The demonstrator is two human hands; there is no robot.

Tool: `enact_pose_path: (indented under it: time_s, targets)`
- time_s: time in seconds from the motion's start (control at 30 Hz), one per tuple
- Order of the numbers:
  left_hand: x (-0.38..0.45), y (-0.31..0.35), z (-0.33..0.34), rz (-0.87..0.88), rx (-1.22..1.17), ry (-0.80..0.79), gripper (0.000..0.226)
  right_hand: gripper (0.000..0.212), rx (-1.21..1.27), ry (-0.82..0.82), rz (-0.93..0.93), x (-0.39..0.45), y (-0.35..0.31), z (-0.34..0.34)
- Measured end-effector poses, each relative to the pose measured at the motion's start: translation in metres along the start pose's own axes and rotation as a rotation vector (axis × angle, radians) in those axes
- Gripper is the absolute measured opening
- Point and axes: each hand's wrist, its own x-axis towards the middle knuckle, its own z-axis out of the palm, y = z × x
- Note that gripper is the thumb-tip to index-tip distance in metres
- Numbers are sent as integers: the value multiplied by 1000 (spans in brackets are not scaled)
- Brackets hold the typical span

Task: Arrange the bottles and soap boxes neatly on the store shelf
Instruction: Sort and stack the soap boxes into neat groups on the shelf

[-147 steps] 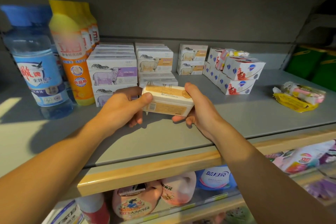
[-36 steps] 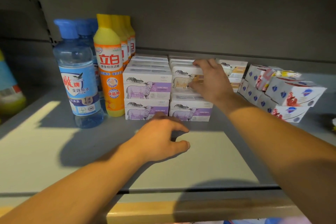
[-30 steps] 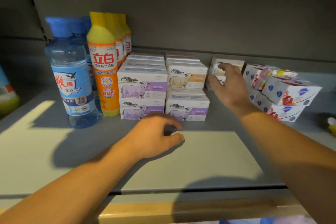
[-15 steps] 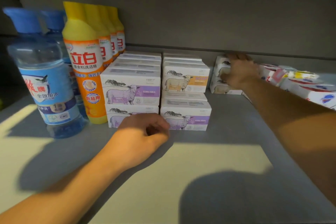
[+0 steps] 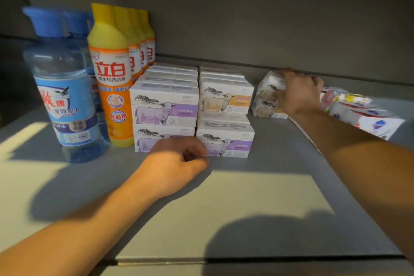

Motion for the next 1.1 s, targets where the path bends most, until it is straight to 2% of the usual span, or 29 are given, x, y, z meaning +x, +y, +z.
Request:
enact_pose_path:
  time_s: [0.13,0.3,0.4,0.53,0.7,0.8,0.9,1.03,1.1]
  targets:
    - [0,0,0,4,-41,-2,15,47,122,59,-16,-27,-10,-45]
    - [-4,2,-4,61,-111,22,17,47,345,-6,-40,-77,-30,-98]
    - [-6,4,-9,78,-189,15,18,44,546,-151,-37,-111,-51,-119]
    - [-14,14,-16,77,-537,-46,14,47,766,-377,-47,-149,-80,-130]
    - [-23,18,-22,148,-605,-143,12,46,968,-490,-7,-171,-102,-125]
    - [-22,18,-20,116,-637,-160,11,41,1043,-429,74,-180,-100,-118]
    - [-18,17,-17,24,-661,-99,11,36,1120,-315,172,-197,-94,-109]
    - [-13,15,-18,-177,-971,-35,18,70,1370,-354,215,-217,-86,-96]
    - [-13,13,-17,-230,-1047,-66,21,76,1378,-389,187,-219,-84,-92]
